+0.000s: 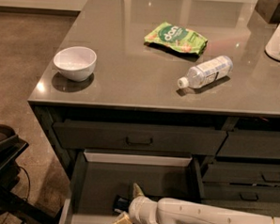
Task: Pick rxbar blueberry from middle drawer and place on counter
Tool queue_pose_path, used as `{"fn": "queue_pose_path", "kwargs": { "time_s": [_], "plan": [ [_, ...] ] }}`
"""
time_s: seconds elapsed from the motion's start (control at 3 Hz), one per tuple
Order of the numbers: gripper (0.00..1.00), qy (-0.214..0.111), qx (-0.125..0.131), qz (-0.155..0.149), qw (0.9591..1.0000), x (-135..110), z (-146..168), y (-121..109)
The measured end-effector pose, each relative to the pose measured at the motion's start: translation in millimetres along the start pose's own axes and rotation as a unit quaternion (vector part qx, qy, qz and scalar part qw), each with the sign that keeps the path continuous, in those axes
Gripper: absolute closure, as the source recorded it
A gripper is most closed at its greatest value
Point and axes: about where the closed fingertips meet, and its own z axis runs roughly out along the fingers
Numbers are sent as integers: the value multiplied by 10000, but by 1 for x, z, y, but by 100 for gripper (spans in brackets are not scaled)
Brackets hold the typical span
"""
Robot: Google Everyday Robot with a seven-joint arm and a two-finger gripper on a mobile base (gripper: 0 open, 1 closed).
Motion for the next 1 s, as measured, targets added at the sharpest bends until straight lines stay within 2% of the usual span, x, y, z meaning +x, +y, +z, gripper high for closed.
{"fn": "queue_pose_path", "kwargs": {
  "time_s": [0.67, 1.0],
  "plan": [
    [0, 51, -380, 174, 9991, 10, 13, 11],
    [17, 54, -395, 176, 9991, 11, 13, 11]
  ]
}}
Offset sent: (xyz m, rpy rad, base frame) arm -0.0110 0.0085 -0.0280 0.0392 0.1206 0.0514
